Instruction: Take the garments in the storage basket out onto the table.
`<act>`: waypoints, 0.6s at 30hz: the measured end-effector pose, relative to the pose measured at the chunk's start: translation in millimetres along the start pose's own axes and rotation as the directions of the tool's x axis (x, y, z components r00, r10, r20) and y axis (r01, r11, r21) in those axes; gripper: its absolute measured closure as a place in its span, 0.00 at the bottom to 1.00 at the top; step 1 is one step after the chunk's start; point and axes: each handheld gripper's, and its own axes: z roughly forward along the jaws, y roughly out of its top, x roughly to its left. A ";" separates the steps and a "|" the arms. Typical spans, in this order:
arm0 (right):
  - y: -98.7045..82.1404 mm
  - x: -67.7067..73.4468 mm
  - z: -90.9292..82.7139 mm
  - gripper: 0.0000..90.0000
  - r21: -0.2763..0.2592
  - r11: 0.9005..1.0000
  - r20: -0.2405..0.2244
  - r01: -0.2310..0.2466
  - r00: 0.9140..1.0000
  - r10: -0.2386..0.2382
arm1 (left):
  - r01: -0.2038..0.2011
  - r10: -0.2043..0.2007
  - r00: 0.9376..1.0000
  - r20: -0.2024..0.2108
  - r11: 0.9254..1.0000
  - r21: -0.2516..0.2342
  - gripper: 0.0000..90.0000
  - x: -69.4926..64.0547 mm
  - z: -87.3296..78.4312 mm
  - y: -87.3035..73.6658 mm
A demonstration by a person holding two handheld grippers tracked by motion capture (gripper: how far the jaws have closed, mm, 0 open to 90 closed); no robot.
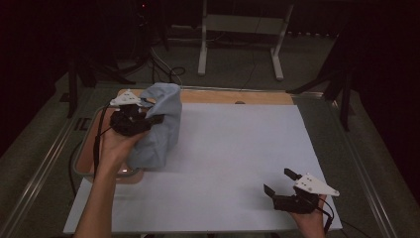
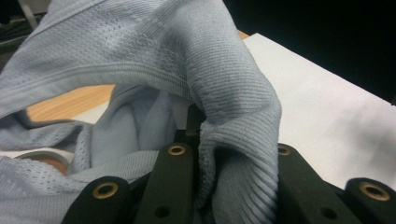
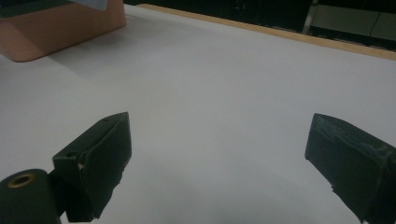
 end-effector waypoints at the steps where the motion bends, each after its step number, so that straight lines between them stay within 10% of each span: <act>1: 0.0 0.0 -0.1 0.08 0.000 1.000 0.000 0.000 1.000 0.000 | -0.001 0.001 1.000 0.004 1.000 0.000 0.89 -1.2 1.4 0.2; 18: 0.1 -0.6 -0.7 0.08 -0.006 1.000 -0.001 -0.002 1.000 0.002 | -0.017 0.016 0.997 0.072 1.000 0.003 0.89 -23.5 32.2 3.0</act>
